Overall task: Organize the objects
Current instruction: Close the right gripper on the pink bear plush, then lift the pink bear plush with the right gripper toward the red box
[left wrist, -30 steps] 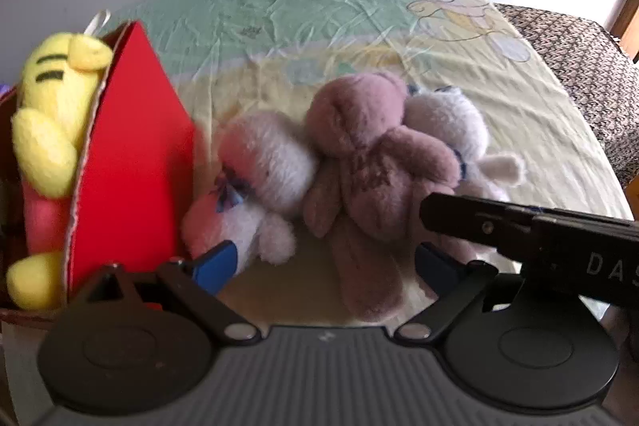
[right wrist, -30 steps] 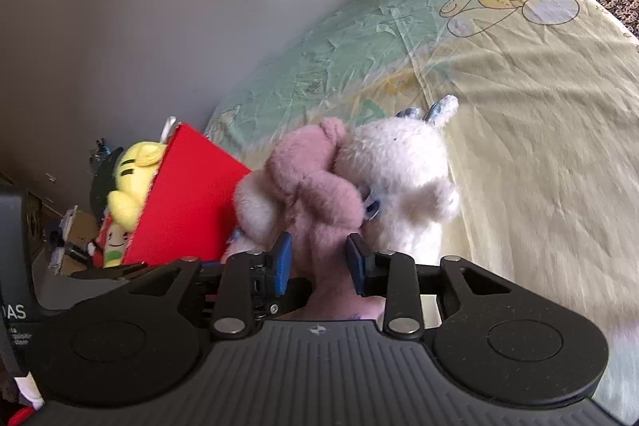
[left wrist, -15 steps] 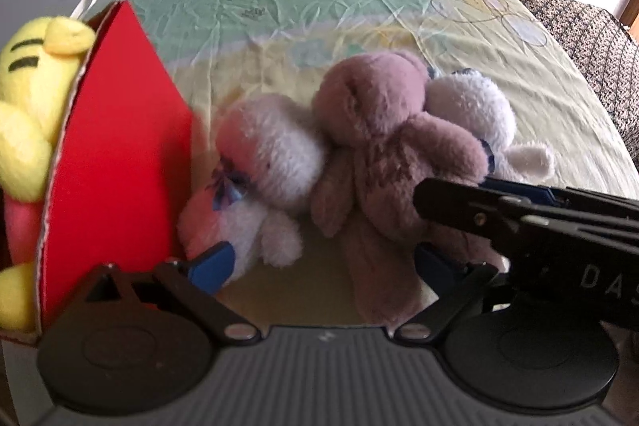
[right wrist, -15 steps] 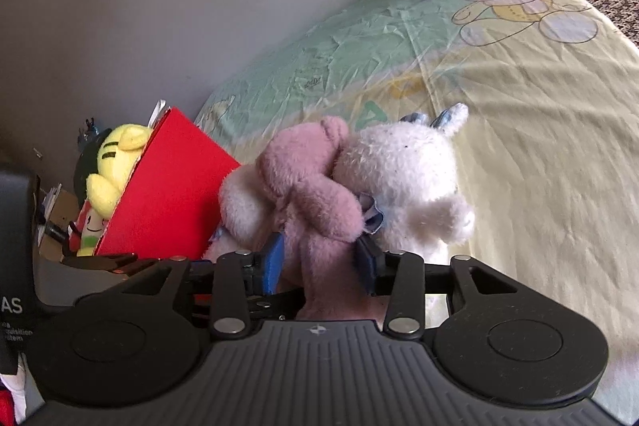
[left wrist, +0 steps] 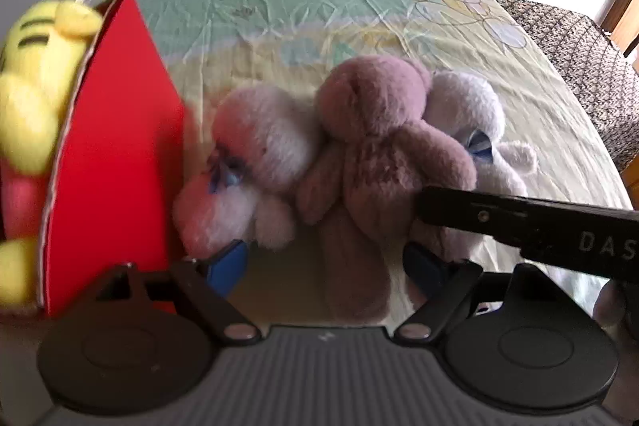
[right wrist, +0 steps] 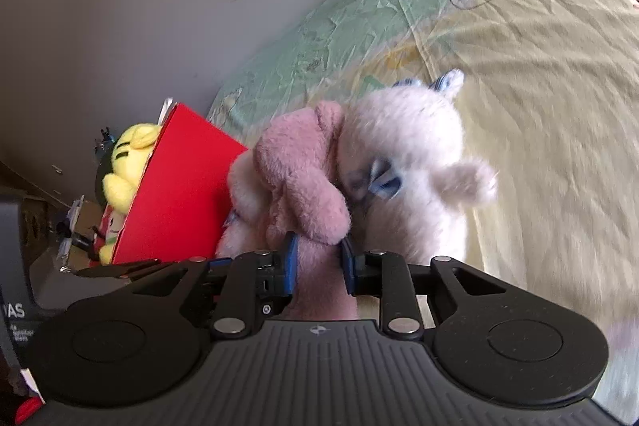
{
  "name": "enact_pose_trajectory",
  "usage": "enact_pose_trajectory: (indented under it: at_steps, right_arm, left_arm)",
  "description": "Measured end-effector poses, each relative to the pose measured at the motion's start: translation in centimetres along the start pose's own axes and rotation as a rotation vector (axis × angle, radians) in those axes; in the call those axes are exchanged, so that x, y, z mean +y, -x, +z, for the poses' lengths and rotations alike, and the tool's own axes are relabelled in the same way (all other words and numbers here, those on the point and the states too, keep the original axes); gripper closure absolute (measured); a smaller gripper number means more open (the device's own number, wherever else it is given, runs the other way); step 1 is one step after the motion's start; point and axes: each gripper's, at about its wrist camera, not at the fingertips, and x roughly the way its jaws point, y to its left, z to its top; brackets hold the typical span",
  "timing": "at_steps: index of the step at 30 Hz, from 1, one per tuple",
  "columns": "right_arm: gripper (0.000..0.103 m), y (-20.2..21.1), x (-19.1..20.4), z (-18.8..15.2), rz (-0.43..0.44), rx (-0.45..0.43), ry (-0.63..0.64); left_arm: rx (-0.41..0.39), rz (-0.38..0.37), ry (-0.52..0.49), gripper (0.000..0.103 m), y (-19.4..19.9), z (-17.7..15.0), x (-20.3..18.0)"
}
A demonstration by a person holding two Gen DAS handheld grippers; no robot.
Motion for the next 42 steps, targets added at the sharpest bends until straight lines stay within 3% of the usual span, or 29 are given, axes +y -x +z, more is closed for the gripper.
enact_pose_trajectory:
  at_steps: [10,13,16,22,28,30,32,42]
  right_arm:
    - [0.075,1.0,-0.8,-1.8,0.007,0.085,-0.012]
    - [0.072,1.1,-1.0,-1.8,0.003,0.060,-0.014]
    - [0.059,0.6,-1.1,-1.4,0.006,0.041,-0.016]
    - [0.044,-1.2,-0.8,-0.6,0.014,0.038,-0.021]
    - [0.044,-2.2,-2.7,-0.5,0.074,0.036,-0.170]
    - [0.053,-2.2,-2.9,-0.5,0.069,0.048,-0.179]
    - [0.055,-1.8,-3.0,-0.6,0.077,0.051,-0.177]
    - [0.063,0.3,-1.7,-2.7,0.082,0.147,-0.105]
  left_arm:
    - [0.016,-0.042,-0.023,0.022,0.7,-2.4,-0.6]
    - [0.024,-0.040,-0.037,0.021,0.3,-3.0,-0.8]
    - [0.015,-0.035,-0.028,0.017,0.1,-2.9,-0.6]
    - [-0.034,-0.009,-0.051,0.013,-0.3,-1.6,-1.1]
    - [-0.009,-0.041,-0.004,0.011,-1.6,-1.2,0.0]
    - [0.000,-0.048,0.015,0.007,-2.2,-0.9,0.2]
    - [0.006,-0.059,0.030,0.007,-2.3,-0.9,0.4]
    - [0.007,-0.144,0.002,0.028,-0.4,-3.0,-0.2]
